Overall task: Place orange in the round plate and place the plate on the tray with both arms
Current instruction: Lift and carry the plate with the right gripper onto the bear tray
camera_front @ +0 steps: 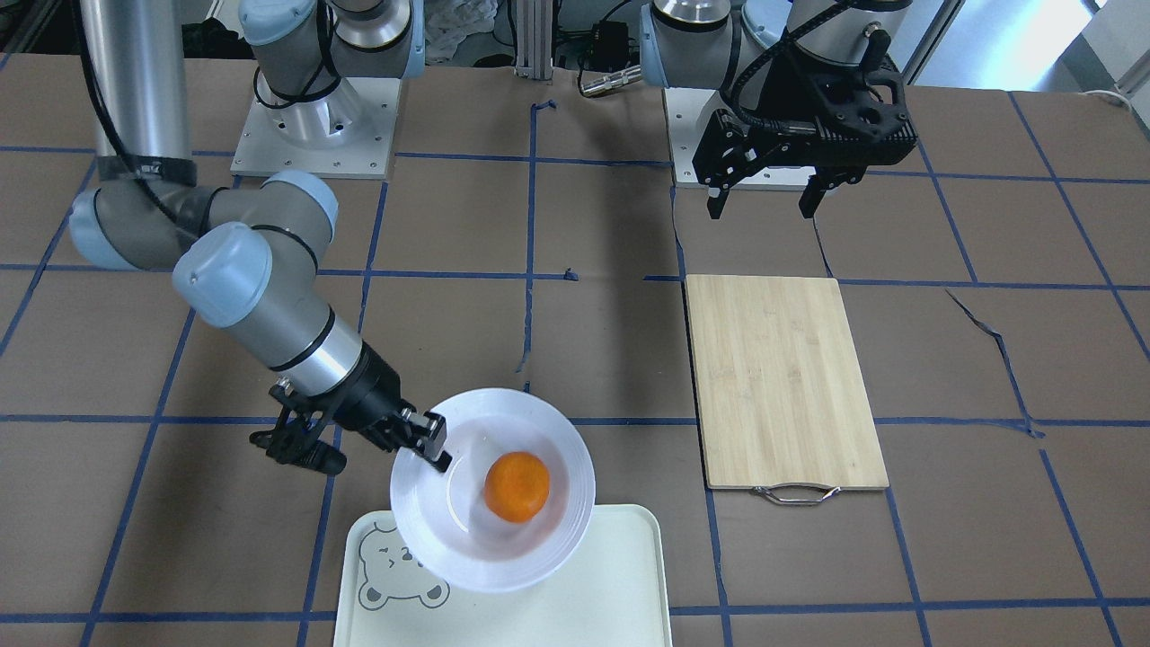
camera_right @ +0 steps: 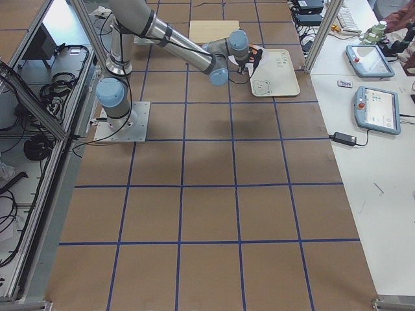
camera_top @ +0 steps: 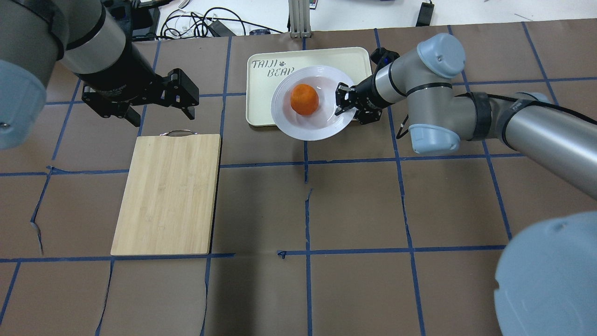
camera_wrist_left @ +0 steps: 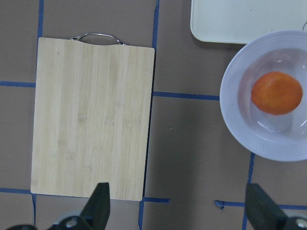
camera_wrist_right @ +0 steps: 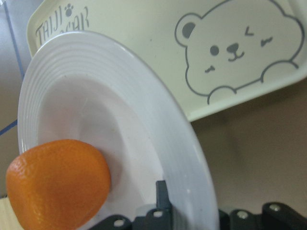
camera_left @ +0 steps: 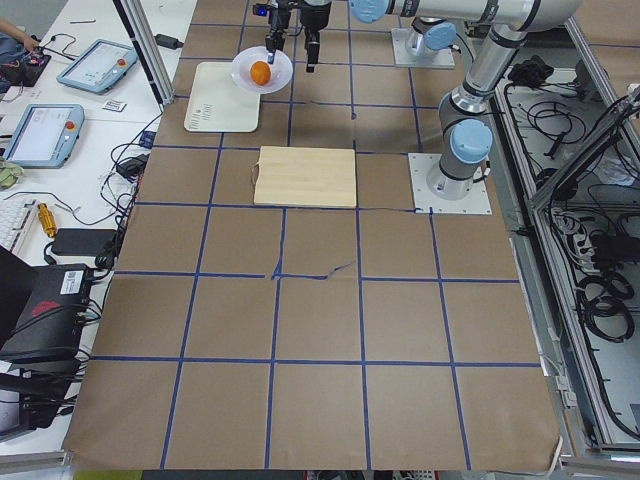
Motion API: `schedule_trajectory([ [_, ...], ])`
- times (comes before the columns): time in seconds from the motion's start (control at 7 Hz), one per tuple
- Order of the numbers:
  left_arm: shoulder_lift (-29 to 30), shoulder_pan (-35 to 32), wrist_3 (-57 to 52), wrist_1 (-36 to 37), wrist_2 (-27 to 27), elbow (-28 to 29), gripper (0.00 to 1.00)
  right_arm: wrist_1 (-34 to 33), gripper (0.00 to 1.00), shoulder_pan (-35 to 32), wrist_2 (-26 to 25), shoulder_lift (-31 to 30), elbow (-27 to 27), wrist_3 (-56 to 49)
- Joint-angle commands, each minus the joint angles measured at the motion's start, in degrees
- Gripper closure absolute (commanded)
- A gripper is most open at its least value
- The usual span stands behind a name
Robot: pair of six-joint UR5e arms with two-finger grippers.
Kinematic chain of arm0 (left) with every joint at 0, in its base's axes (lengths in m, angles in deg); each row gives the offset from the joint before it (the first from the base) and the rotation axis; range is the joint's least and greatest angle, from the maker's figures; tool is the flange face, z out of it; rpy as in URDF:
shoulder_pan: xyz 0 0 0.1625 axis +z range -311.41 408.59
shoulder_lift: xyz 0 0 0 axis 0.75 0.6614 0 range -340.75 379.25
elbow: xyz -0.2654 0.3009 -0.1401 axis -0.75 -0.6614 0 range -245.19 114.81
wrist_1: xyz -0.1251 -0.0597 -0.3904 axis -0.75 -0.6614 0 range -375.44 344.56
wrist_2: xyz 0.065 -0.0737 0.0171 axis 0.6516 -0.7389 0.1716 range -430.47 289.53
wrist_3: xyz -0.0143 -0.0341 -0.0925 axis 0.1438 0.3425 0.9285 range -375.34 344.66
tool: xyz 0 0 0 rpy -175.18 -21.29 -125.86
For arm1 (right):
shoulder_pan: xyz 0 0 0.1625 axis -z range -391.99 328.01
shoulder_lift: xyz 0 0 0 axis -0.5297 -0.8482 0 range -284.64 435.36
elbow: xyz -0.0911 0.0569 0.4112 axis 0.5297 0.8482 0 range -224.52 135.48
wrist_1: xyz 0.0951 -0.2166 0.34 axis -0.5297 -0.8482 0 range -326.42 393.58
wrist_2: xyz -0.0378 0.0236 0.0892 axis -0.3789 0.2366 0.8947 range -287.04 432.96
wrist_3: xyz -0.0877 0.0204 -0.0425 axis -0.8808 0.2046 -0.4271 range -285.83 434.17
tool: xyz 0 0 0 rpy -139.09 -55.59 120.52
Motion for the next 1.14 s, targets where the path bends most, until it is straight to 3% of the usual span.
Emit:
schedule_trajectory([
  [0.0,0.03,0.00,-0.01,0.09,-0.13,-0.21,0.00,0.11,0.95,0.53,0.43,10.84,14.71,4.63],
  [0.14,0.03,0.00,-0.01,0.09,-0.22,-0.21,0.00,0.11,0.95,0.53,0.52,14.72,19.13,4.75],
  [0.43,0.03,0.00,-0.01,0.18,-0.31,-0.21,0.00,0.11,0.91,0.00,0.69,16.78,19.44,6.06],
  [0.57,0.03,0.00,-0.01,0.18,-0.31,-0.21,0.00,0.20,0.87,-0.26,0.61,16.96,19.17,7.55],
  [0.71,0.03,0.00,-0.01,0.18,-0.31,-0.21,0.00,0.20,0.76,-0.18,0.35,16.96,19.17,7.56],
  [0.86,0.03,0.00,-0.01,0.18,-0.31,-0.21,0.00,0.29,0.18,-0.18,0.08,16.96,19.17,7.74],
  [1.0,0.03,0.09,-0.01,0.18,-0.31,-0.21,0.00,0.20,0.00,-0.09,-0.44,16.96,19.35,7.48],
])
